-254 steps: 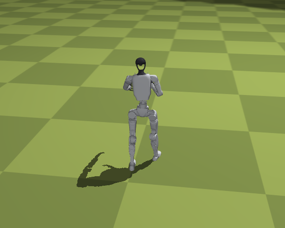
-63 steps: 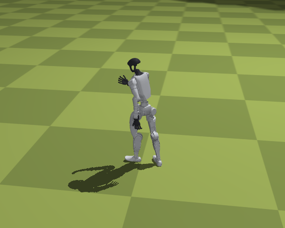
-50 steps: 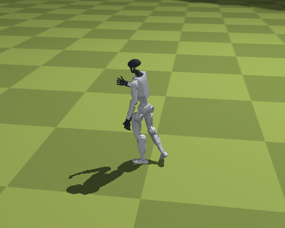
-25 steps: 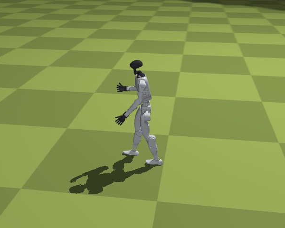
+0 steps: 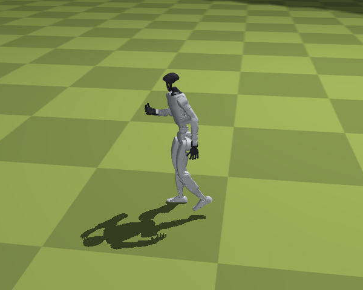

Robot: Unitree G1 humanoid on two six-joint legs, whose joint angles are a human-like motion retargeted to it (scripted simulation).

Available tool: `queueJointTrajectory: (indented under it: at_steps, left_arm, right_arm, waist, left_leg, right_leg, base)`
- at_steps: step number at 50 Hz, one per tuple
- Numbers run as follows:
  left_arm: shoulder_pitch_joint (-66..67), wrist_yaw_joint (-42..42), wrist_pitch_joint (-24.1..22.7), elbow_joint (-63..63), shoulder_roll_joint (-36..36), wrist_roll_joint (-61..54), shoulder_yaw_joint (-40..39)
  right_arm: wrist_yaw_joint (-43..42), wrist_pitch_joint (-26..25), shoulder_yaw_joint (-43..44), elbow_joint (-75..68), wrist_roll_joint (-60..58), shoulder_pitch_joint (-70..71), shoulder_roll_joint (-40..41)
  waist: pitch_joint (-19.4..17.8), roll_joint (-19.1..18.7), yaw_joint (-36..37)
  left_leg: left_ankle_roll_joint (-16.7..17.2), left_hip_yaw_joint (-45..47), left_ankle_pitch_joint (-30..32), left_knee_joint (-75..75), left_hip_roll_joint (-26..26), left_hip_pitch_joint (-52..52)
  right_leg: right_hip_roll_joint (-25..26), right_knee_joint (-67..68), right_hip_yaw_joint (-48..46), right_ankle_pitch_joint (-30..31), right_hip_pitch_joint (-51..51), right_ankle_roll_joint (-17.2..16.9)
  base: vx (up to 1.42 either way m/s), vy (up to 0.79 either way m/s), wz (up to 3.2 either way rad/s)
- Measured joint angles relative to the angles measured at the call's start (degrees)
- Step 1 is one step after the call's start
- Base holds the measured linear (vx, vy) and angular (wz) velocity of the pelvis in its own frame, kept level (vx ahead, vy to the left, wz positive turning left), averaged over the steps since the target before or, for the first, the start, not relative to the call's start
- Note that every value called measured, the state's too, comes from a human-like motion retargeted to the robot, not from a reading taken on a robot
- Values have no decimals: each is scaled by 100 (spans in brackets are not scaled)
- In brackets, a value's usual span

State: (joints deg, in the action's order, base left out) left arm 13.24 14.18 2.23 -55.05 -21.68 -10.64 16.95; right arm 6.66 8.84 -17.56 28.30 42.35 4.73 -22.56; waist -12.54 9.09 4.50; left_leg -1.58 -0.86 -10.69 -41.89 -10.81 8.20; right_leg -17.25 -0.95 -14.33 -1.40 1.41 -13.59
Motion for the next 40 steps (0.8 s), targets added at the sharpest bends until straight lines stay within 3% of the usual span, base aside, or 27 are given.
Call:
queueJointTrajectory:
  at_steps: [4, 7, 13, 17, 20, 28, 40]
  left_arm:
    - [22, -31, 97, 133, 12, -197, -220]
    - [-127, -258, 149, 104, 97, -475, -443]
    - [-538, -631, 24, 141, 264, -817, -679]
    - [-616, -540, -104, 331, 265, -764, -648]
    - [-636, -421, -164, 453, 224, -743, -642]
    - [-696, -417, -114, 310, 71, -802, -766]
    - [-1751, -551, 110, -822, -281, -254, -362]
  right_arm:
    - [-64, -39, 82, -27, -145, 105, 0]
    - [-134, -71, 154, -32, -282, 175, 41]
    - [-219, -7, 257, 27, -357, 300, 164]
    - [-174, 86, 195, 73, -267, 322, 271]
    - [-112, 124, 113, 73, -210, 371, 362]
    - [-43, 46, -109, 26, -167, 445, 570]
    - [4, -161, -65, 12, -338, 281, 676]
  waist:
    - [-94, -11, 199]
    - [-204, -127, 357]
    - [-513, -592, 465]
    - [-618, -718, 404]
    - [-643, -693, 402]
    - [-411, -494, 600]
    - [233, -278, 666]
  left_leg:
    - [-307, 895, -277, 690, 325, 119]
    - [-299, 1464, -265, 1870, 514, -20]
    - [360, 2488, 182, 4158, 831, -263]
    - [825, 3061, 188, 4689, 919, -159]
    - [931, 3307, 146, 4689, 975, -98]
    - [771, 3369, 466, 4689, 1142, -381]
    - [541, 2936, -310, 4252, 1158, -731]
  right_leg:
    - [26, 43, -50, -142, -10, -14]
    - [161, 8, -109, -237, -78, -68]
    - [637, -77, -349, -463, -417, -112]
    - [783, -88, -490, -613, -636, -108]
    - [823, -84, -505, -701, -757, -109]
    - [946, 31, -276, -880, -1005, 23]
    - [708, 1096, -438, -536, -1065, 561]
  base:
    - [16, -7, 8]
    - [16, -2, 1]
    - [18, 2, 14]
    - [22, 3, 21]
    - [26, 3, -2]
    - [32, 8, -29]
    - [32, 17, 17]
